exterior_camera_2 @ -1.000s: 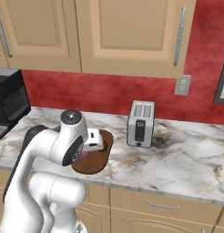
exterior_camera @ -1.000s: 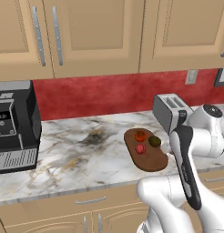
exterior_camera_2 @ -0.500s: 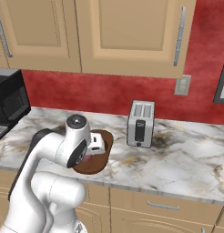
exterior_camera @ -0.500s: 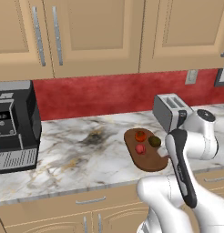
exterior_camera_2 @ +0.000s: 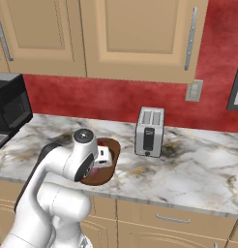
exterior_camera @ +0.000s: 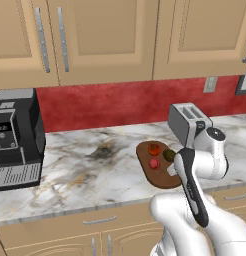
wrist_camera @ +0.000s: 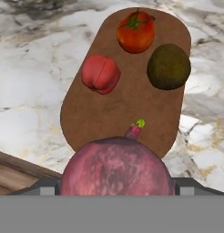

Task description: Place the avocado, onion, tomato, and bell pepper on the cutting board.

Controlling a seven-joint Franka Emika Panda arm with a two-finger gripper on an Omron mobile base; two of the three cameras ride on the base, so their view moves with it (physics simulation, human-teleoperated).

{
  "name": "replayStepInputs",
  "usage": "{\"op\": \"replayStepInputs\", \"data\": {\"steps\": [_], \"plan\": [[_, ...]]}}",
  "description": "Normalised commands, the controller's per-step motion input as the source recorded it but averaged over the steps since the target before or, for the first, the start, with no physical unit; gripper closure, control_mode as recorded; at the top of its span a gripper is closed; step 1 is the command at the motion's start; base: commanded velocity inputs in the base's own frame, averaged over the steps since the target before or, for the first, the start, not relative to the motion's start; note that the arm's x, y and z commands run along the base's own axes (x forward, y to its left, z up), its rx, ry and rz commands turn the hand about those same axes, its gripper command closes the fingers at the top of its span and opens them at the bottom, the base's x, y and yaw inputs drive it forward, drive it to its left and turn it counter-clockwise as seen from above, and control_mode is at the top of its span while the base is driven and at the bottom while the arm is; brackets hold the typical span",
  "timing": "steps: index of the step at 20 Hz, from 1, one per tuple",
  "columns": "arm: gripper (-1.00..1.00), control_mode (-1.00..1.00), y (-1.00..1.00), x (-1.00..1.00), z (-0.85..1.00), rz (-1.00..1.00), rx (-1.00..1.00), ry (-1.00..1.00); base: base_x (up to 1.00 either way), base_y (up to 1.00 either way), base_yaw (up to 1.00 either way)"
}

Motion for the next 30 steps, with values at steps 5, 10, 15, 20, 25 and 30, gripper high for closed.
{"op": "replayStepInputs", "data": {"steps": [5,10,15,20,25,30], "plan": [[1.00,-1.00,0.00,0.20,-0.32,0.00,0.00,0.00,0.00,0.00,0.00],[1.00,-1.00,0.00,0.15,-0.28,0.00,0.00,0.00,0.00,0.00,0.00],[1.00,-1.00,0.01,0.05,-0.32,0.00,0.00,0.00,0.00,0.00,0.00],[1.00,-1.00,0.03,0.00,-0.39,0.00,0.00,0.00,0.00,0.00,0.00],[1.00,-1.00,0.18,0.00,-0.38,0.00,0.00,-0.02,0.00,0.00,0.00],[1.00,-1.00,0.19,0.02,-0.30,0.00,0.00,-0.04,0.00,0.00,0.00]]}}
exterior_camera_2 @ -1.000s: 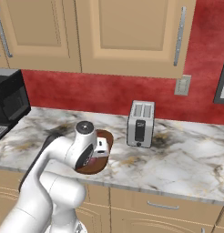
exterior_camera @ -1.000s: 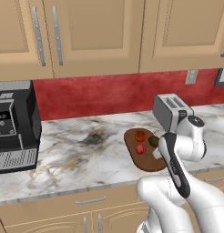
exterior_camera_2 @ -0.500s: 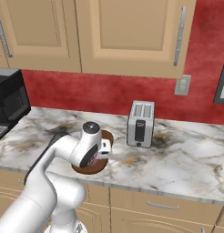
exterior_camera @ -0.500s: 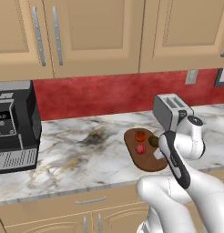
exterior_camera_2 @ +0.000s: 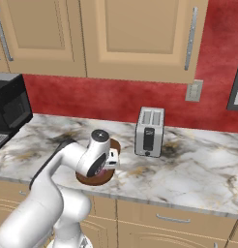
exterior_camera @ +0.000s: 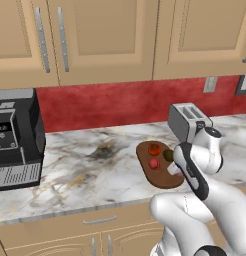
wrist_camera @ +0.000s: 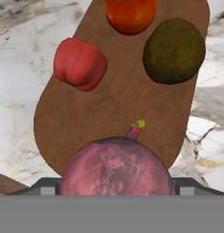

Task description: Place the avocado, onion, tomato, and bell pepper on the cutting board.

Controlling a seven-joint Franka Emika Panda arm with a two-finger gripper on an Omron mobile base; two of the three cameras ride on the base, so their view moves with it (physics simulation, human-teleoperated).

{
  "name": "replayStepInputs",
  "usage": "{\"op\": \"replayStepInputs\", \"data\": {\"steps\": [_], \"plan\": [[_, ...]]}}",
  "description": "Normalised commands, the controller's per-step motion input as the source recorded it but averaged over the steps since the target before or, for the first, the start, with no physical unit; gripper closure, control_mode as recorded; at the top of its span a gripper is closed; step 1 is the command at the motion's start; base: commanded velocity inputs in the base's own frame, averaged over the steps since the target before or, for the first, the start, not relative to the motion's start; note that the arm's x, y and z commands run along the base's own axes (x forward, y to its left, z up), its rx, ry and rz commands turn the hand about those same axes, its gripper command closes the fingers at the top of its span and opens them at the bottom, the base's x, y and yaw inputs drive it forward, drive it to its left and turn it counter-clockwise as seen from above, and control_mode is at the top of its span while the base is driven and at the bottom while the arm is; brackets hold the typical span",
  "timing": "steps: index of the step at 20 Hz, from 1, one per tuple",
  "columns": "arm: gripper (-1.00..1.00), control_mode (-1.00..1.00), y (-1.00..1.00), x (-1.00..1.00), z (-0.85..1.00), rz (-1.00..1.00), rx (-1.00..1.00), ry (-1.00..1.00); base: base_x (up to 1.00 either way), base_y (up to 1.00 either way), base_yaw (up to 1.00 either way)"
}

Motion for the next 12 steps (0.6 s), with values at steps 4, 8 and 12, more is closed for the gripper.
{"op": "replayStepInputs", "data": {"steps": [4,8,12], "plan": [[1.00,-1.00,0.17,0.00,-0.36,0.00,0.00,-0.03,0.00,0.00,0.00],[1.00,-1.00,0.21,0.02,-0.44,0.00,0.00,-0.01,0.00,0.00,0.00],[1.00,-1.00,0.27,0.07,-0.47,0.00,-0.01,0.00,0.00,0.00,0.00]]}}
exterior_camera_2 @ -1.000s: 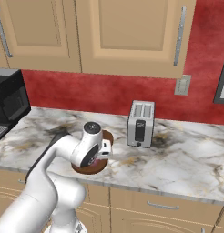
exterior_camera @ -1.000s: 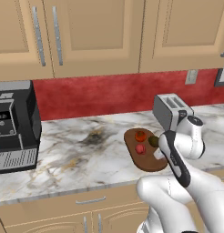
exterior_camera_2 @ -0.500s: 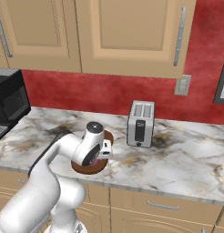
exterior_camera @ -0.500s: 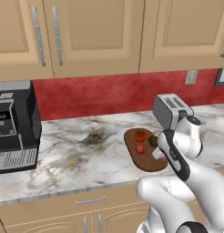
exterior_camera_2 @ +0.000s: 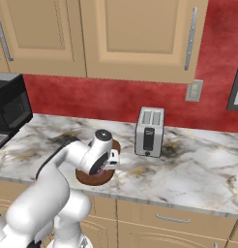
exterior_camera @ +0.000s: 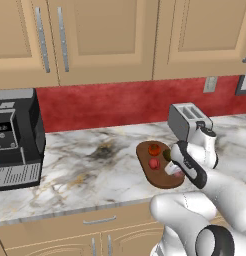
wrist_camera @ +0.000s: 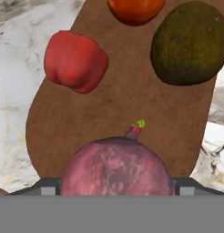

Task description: Place the avocado, onion, tomato, and bell pepper on the cutting board.

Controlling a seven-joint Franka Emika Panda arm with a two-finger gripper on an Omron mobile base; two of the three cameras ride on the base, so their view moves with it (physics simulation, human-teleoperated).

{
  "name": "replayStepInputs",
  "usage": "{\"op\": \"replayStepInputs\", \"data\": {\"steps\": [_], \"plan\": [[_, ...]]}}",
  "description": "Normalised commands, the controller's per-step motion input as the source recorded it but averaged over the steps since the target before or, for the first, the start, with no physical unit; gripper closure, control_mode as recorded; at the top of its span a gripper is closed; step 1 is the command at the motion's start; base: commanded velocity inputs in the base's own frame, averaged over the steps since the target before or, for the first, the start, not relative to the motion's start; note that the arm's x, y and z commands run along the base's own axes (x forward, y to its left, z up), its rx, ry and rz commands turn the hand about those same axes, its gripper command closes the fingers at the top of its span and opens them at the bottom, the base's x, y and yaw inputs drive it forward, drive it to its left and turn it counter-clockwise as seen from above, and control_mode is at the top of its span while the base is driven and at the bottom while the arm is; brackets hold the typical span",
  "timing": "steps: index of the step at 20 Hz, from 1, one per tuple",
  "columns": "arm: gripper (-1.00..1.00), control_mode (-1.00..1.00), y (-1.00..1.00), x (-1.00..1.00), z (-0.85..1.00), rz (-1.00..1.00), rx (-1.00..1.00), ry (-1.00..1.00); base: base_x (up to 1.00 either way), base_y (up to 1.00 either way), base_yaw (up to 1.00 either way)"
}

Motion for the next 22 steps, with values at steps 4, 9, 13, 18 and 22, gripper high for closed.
{"op": "replayStepInputs", "data": {"steps": [4,9,13,18,22], "plan": [[1.00,-1.00,0.29,0.02,-0.44,0.00,-0.01,0.00,0.00,0.00,0.00],[-1.00,-1.00,0.23,0.00,-0.34,0.00,-0.02,-0.03,0.00,0.00,0.00],[-1.00,-1.00,0.05,0.00,-0.14,0.00,0.00,-0.07,0.00,0.00,0.00],[-1.00,-1.00,0.08,-0.05,-0.01,0.00,0.00,-0.10,0.00,0.00,0.00],[-1.00,-1.00,0.12,-0.15,0.09,0.00,0.00,-0.13,0.00,0.00,0.00]]}}
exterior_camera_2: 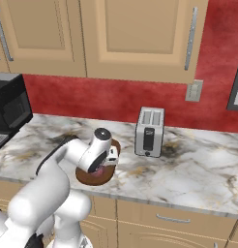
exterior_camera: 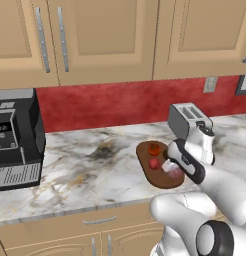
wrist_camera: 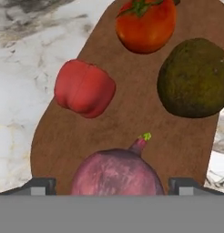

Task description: Place the avocado, onion, tomato, and bell pepper on the cutting board.

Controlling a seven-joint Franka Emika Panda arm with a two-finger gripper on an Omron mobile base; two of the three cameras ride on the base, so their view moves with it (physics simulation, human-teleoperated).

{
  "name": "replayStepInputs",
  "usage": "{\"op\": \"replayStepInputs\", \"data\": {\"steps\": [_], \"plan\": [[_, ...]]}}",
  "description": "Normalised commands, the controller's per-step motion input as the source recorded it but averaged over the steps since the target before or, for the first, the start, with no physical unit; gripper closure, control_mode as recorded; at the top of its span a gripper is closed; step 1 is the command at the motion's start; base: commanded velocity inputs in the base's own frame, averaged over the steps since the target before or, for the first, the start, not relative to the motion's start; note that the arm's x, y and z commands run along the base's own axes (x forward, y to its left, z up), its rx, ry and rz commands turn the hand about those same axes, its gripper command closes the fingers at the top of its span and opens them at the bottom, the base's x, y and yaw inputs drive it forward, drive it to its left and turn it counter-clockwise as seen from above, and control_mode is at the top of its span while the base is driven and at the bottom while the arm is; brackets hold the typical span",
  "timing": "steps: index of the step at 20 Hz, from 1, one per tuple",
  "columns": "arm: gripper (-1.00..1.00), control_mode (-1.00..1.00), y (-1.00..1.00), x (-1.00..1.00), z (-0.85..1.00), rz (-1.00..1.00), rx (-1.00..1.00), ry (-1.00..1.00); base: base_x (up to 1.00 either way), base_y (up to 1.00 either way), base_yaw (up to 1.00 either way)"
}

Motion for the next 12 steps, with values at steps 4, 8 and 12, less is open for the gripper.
{"op": "replayStepInputs", "data": {"steps": [4,8,12], "plan": [[-1.00,-1.00,0.02,-0.32,0.47,0.00,0.00,-0.13,0.00,0.00,0.00],[-1.00,-1.00,0.00,-0.43,0.69,0.00,0.00,-0.14,0.00,0.00,0.00],[-1.00,-1.00,0.04,-0.53,0.90,0.00,0.00,-0.16,0.00,0.00,0.00]]}}
